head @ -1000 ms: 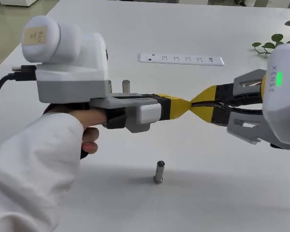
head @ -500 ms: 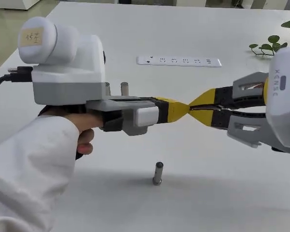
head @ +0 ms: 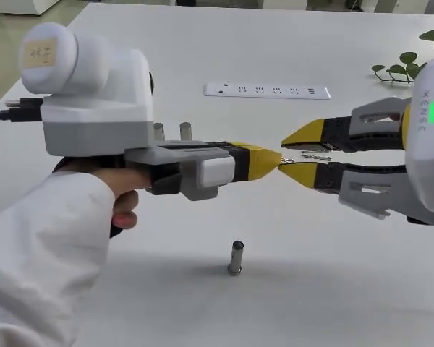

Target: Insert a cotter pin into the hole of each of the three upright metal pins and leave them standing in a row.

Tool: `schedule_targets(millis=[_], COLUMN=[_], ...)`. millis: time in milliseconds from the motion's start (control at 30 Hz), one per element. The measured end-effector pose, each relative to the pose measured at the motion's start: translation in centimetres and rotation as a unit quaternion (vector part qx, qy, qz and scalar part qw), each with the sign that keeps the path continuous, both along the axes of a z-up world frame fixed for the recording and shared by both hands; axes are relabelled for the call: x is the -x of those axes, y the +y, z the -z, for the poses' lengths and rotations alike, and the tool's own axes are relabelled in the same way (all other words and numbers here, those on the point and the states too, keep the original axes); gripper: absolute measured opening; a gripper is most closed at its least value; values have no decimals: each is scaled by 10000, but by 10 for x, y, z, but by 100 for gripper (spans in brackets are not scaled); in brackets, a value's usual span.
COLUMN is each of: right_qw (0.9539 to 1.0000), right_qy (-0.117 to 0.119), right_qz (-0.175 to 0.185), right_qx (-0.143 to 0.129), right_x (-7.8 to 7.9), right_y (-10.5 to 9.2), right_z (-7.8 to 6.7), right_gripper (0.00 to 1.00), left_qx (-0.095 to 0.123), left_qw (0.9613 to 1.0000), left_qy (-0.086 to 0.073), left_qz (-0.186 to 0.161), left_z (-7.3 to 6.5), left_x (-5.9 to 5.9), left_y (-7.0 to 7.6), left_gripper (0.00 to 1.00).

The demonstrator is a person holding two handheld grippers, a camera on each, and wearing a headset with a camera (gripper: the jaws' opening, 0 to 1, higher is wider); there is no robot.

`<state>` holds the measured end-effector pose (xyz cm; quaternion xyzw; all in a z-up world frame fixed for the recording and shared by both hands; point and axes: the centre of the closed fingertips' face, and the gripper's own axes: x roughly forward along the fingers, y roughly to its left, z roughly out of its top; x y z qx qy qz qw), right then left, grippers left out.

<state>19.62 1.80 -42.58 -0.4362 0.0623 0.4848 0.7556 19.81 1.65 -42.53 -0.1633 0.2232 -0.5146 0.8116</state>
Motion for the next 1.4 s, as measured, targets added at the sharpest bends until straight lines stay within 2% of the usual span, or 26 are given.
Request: schedule_targets(millis=[167,233,300,367,400,433,467,533,567,600,633,667,700,733,800,900,967,1067,1133,1267,1400], right_qw=[9997,9985,9962,9906,9877,9841,9779,9677,9576,9523,9472,9446,9396,9384,9306,9290,9259,9228,9256,9257,9285], right_qy=[204,460,769,1200,1371,1529,1826,2219,2566,2713,2838,2907,3040,3077,3317,3334,3382,3455,3415,3422,3376], right_qz=[41,89,132,229,270,261,209,190,131,122,37,13,-61,-114,-107,-117,-160,-240,-269,-314,-400], right_qx=[-97,-268,-396,-614,-704,-862,-1000,-1184,-1301,-1394,-1494,-1522,-1571,-1570,-1544,-1603,-1673,-1687,-1613,-1583,-1490], right_x=[0,2,3,3,4,4,7,13,18,20,22,23,26,28,32,29,31,35,37,40,43], right_y=[-2,-3,-5,-7,-7,-7,-7,-4,-2,-2,0,0,2,2,2,4,6,8,9,8,7], right_z=[2,4,7,10,10,9,10,10,10,10,8,8,7,7,10,11,10,10,12,12,12], right_gripper=[12,13,15,18,18,18,17,16,17,17,16,15,13,9,7,9,7,2,0,0,0], left_qx=[-35,-58,-111,-150,-154,-185,-206,-200,-218,-251,-298,-325,-349,-359,-346,-329,-351,-365,-369,-374,-392], left_qw=[9998,9996,9989,9980,9977,9969,9963,9952,9935,9922,9898,9882,9867,9862,9842,9820,9789,9772,9768,9761,9746], left_qy=[-199,-278,-429,-579,-615,-716,-782,-876,-1030,-1116,-1268,-1368,-1441,-1461,-1535,-1601,-1709,-1746,-1726,-1734,-1753], left_qz=[46,82,138,207,230,267,298,379,441,496,574,604,673,694,813,951,1062,1152,1211,1258,1339], left_z=[-3,-4,-5,-7,-8,-9,-9,-11,-13,-13,-14,-15,-15,-15,-16,-17,-18,-16,-15,-14,-13], left_x=[2,4,7,10,11,12,14,17,18,19,22,22,25,26,32,37,41,43,44,46,47], left_y=[1,3,4,5,6,7,7,7,7,7,6,6,5,5,2,0,-1,-2,-1,1,3], left_gripper=[0,0,0,0,0,0,0,0,0,0,0,0,0,0,0,0,0,0,0,0,0])
